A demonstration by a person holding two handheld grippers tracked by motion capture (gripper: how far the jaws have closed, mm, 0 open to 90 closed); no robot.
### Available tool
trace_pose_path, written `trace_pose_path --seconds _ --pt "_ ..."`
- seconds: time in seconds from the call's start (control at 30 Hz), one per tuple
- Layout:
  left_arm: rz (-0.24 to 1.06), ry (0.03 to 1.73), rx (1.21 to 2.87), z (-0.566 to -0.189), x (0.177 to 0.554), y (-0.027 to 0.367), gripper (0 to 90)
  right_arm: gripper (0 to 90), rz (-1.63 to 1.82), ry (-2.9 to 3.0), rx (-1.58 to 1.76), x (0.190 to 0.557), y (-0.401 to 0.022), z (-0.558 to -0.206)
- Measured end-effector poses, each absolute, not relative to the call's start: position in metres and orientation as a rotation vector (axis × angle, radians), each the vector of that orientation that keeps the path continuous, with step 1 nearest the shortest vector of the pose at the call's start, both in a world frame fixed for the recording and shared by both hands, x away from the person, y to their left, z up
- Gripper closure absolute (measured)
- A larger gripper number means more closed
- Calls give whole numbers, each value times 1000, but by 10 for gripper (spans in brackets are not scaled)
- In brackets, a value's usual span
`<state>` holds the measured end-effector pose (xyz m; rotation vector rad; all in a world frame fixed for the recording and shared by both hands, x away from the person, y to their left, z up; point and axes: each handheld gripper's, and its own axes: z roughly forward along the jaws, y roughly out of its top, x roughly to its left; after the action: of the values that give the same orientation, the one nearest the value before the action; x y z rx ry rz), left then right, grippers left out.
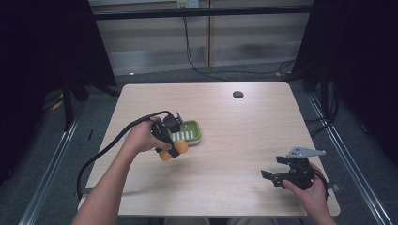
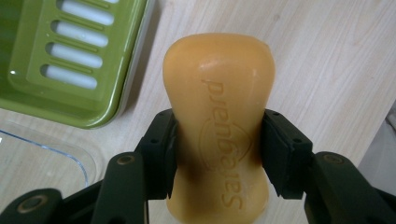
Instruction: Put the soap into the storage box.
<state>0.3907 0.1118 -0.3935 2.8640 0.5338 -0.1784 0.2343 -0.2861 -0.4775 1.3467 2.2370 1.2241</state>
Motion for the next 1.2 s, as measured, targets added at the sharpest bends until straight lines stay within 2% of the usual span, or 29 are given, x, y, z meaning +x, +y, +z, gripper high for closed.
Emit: trace_pose_path --seconds 1.2 --pt "-181 551 2866 -379 410 102 501 95 1224 2254 1349 235 -285 -479"
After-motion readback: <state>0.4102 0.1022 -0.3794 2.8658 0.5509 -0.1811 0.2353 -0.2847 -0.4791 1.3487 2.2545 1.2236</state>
